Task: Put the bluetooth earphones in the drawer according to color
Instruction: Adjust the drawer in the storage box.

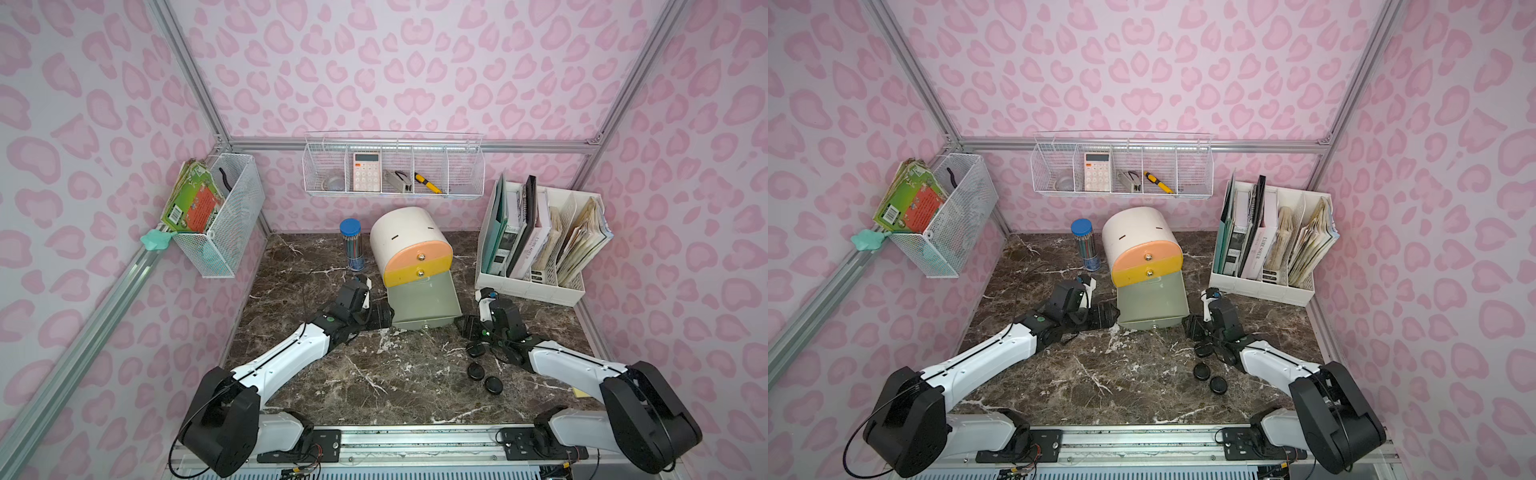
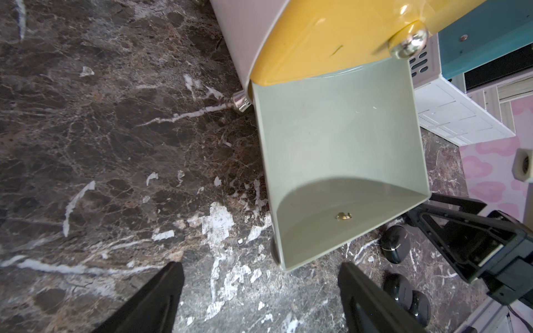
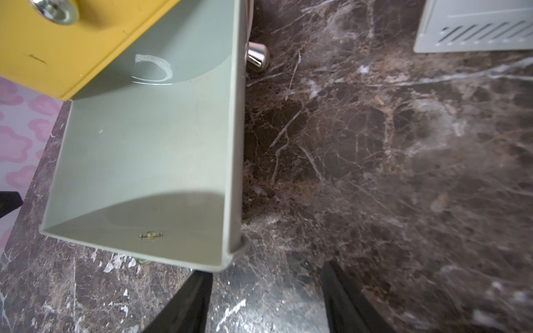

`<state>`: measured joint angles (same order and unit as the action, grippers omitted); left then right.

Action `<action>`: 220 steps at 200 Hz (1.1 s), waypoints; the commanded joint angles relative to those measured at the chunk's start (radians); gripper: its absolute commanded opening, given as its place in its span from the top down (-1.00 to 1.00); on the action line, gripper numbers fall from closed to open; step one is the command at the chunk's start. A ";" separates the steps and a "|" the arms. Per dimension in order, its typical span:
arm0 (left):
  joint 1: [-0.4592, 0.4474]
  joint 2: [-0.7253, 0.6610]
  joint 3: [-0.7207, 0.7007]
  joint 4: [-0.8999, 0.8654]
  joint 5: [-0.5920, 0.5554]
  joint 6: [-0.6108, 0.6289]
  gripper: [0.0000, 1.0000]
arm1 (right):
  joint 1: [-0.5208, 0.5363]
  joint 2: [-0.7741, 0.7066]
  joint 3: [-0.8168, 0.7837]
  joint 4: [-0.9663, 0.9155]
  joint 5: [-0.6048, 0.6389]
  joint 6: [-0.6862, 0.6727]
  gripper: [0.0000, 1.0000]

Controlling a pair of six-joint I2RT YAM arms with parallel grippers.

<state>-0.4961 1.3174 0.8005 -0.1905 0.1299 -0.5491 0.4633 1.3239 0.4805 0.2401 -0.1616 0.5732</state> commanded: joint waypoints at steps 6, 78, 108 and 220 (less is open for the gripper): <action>0.000 0.005 0.006 0.008 -0.001 0.008 -0.77 | -0.003 0.028 0.022 0.051 -0.027 -0.015 -0.25; -0.005 0.008 0.010 0.005 -0.003 0.009 -0.78 | -0.027 0.084 0.069 0.070 -0.034 -0.029 -0.23; -0.008 -0.001 0.006 0.005 -0.010 0.011 -0.78 | -0.036 0.091 0.072 0.079 -0.051 -0.030 -0.19; -0.013 0.002 0.008 0.003 -0.019 0.012 -0.77 | -0.084 0.121 0.073 0.248 -0.257 0.028 0.03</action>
<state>-0.5095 1.3197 0.8051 -0.1905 0.1184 -0.5468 0.3882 1.4464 0.5327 0.4080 -0.3637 0.5739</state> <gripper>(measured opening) 0.885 0.488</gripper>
